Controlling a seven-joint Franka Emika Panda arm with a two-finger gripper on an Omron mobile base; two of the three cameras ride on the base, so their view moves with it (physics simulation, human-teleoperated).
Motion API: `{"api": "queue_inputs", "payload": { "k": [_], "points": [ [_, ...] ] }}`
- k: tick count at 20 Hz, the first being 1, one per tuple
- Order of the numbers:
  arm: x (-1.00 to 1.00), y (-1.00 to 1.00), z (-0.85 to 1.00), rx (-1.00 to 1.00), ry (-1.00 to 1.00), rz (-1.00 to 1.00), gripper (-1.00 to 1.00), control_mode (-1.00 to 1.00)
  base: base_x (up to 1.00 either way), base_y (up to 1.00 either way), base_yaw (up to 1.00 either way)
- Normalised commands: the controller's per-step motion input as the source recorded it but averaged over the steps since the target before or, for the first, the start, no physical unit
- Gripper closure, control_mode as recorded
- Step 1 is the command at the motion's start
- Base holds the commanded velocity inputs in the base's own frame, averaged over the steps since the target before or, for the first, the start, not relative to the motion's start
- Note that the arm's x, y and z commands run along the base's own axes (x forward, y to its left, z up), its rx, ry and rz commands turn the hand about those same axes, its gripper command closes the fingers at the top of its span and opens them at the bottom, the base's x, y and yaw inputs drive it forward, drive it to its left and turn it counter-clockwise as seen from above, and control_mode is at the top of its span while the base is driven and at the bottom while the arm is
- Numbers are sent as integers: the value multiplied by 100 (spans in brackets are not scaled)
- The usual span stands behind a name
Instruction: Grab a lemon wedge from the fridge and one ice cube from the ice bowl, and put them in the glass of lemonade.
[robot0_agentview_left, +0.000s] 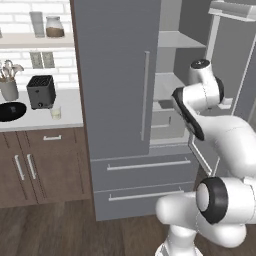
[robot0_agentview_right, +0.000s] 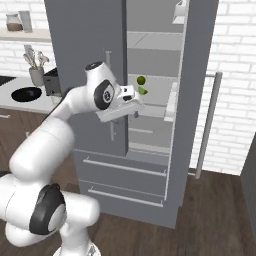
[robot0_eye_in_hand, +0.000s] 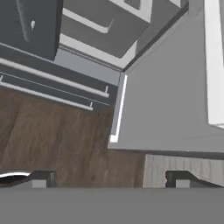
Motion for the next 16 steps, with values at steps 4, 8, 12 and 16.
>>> {"api": "queue_inputs", "payload": {
  "k": [4,8,12,16],
  "points": [
    [0,91,-26,41,-10,33,-100,-100,0,0,0],
    [-23,76,14,4,-7,8,-100,-100,0,0,0],
    [20,69,33,0,-7,-5,-100,-100,0,0,0],
    [52,52,31,4,-14,-23,-100,-100,0,0,0]
  ]
}}
